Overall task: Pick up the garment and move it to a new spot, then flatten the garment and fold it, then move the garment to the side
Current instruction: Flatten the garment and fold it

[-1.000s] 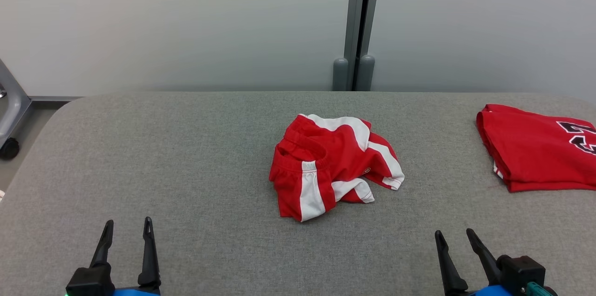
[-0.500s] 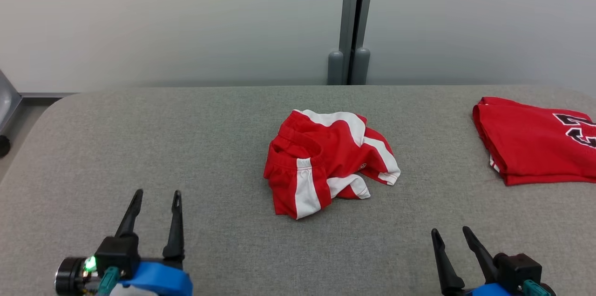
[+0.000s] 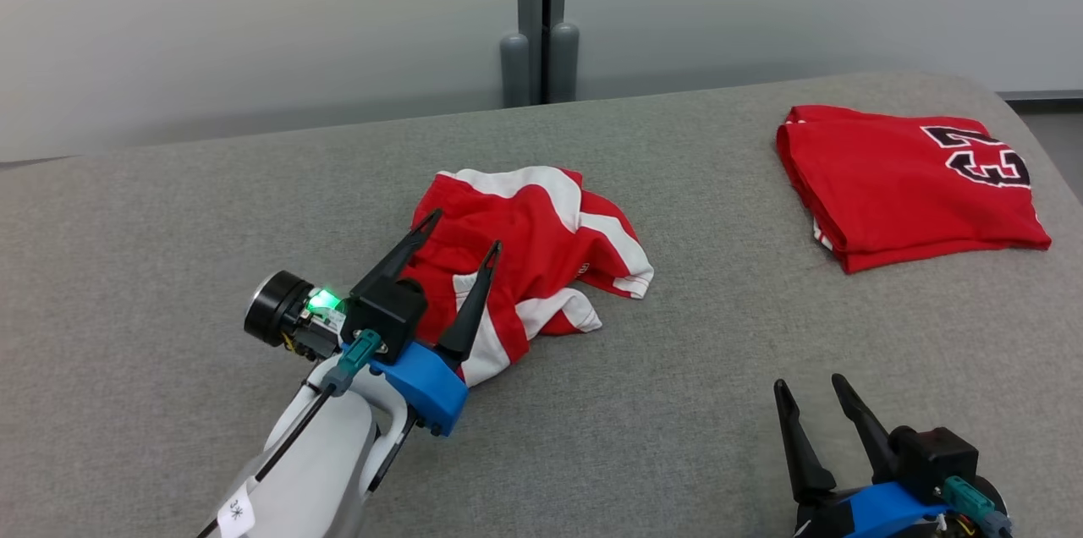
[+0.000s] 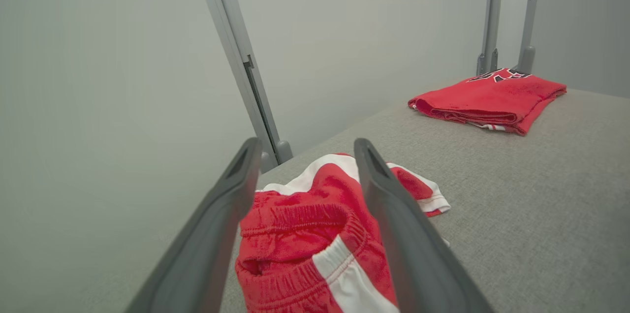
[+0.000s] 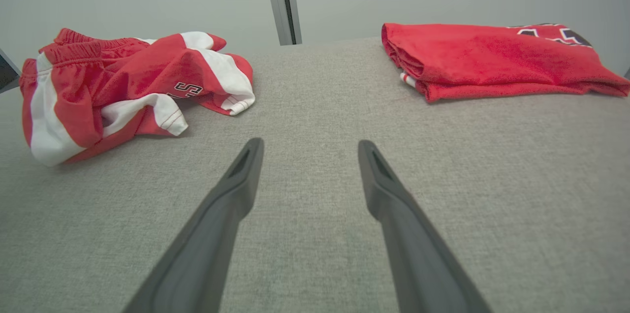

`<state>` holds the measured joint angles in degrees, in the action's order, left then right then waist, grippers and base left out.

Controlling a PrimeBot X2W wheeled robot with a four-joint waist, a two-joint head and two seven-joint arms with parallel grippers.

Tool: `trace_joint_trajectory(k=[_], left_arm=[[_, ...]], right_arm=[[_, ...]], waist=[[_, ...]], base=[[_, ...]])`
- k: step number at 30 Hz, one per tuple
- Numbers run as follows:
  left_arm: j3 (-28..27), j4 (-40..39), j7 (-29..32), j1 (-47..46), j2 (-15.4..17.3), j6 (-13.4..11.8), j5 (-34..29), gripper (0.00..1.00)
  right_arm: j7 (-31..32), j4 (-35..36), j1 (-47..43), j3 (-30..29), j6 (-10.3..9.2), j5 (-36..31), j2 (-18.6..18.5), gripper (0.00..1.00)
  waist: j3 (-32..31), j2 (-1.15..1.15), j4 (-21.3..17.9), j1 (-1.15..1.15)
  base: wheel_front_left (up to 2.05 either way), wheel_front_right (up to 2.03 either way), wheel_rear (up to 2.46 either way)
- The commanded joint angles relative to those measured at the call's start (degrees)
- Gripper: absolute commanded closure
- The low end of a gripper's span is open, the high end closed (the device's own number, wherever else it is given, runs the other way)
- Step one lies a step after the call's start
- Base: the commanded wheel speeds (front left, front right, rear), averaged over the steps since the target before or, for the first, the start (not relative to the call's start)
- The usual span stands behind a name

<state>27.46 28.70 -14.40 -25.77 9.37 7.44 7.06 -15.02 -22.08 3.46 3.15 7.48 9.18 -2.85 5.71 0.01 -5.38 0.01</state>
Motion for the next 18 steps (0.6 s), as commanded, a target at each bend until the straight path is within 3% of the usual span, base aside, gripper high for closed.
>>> trace_joint_trajectory(k=[1, 6, 13, 15, 16, 17, 18], left_arm=[[2.03, 1.16, 0.38, -1.64, 0.96, 0.02, 1.14, 0.0], [8.15, 6.92, 1.47, -5.44, 3.43, 0.03, 5.32, 0.0], [13.68, 15.12, 3.36, -7.92, 4.15, 0.04, 10.69, 0.0], [14.73, 16.75, 3.08, -8.62, 4.14, 0.04, 11.67, 0.7], [15.15, 17.49, 2.7, -8.81, 4.05, 0.04, 12.11, 0.94], [15.45, 18.12, 2.4, -9.02, 3.89, 0.04, 12.46, 1.0], [15.69, 18.74, 1.99, -9.29, 3.77, 0.04, 12.74, 1.0]], right_arm=[[-0.21, 0.23, 0.87, -0.01, 0.02, 0.13, -0.09, 0.0], [-0.21, 0.49, 1.59, 0.03, 0.02, 0.31, -0.09, 0.0], [-0.21, 0.82, 2.18, -0.8, 0.02, 0.33, -0.09, 0.0], [-0.21, 0.86, 1.96, -0.99, 0.02, 0.34, -0.09, 0.0], [-0.21, 0.84, 1.91, -1.09, 0.02, 0.31, -0.1, 0.0], [-0.21, 0.85, 1.88, -1.19, 0.02, 0.28, -0.1, 0.0], [-0.21, 0.87, 1.84, -1.09, 0.02, 0.24, -0.09, 0.0]], waist=[[0.31, -0.01, -0.74, -0.01], [1.97, -0.01, -3.44, -0.01], [3.3, -0.01, -4.78, -0.01], [3.3, -0.01, -4.6, -0.01], [3.2, -0.01, -4.39, -0.01], [3.03, -0.01, -4.06, -0.01], [2.84, -0.01, -3.73, -0.01]], base=[[0.0, 0.0, 0.0], [0.0, 0.0, 0.0], [0.0, 0.0, 0.0], [0.0, 0.0, 0.0], [0.0, 0.0, 0.0], [0.0, 0.0, 0.0], [0.0, 0.0, 0.0]])
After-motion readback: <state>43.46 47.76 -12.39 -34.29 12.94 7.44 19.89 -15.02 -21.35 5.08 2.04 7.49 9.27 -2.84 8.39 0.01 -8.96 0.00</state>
